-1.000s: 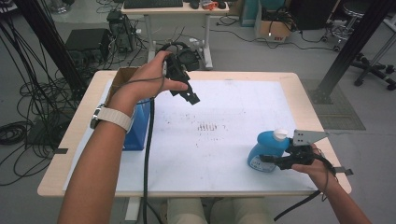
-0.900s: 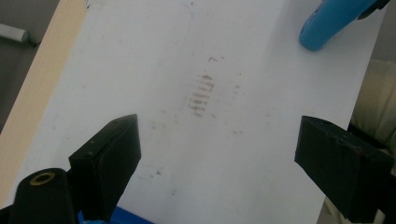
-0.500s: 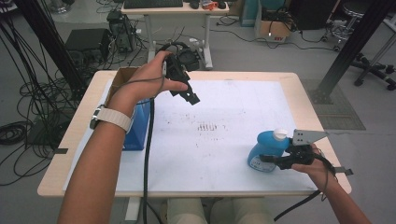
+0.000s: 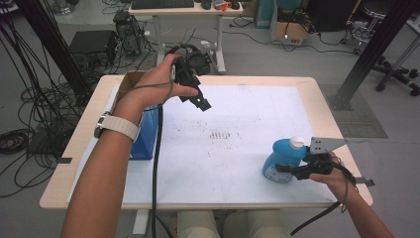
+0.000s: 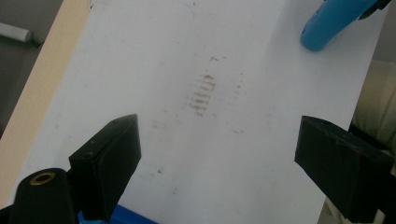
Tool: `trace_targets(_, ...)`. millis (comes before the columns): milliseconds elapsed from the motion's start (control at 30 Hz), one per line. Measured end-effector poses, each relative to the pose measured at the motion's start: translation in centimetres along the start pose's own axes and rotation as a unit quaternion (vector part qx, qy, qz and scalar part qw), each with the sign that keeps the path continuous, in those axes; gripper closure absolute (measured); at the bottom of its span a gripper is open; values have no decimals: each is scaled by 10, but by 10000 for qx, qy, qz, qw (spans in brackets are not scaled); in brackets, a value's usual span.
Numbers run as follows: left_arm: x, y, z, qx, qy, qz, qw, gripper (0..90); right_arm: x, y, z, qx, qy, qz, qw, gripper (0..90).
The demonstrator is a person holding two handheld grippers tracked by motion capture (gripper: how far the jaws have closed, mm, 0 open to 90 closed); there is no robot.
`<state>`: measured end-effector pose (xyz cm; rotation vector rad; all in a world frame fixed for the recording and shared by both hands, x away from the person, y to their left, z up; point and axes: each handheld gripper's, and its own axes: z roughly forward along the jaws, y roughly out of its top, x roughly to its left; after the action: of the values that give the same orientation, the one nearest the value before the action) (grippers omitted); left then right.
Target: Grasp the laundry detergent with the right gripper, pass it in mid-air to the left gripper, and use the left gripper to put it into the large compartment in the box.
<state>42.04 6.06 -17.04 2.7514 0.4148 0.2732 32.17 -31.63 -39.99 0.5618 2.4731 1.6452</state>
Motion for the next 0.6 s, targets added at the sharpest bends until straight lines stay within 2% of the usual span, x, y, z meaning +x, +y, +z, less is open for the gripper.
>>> trace_targets(600,0,-1,-1,-27,22,-22,10000,146,-2,1,1,19,48,-16,10000,421)
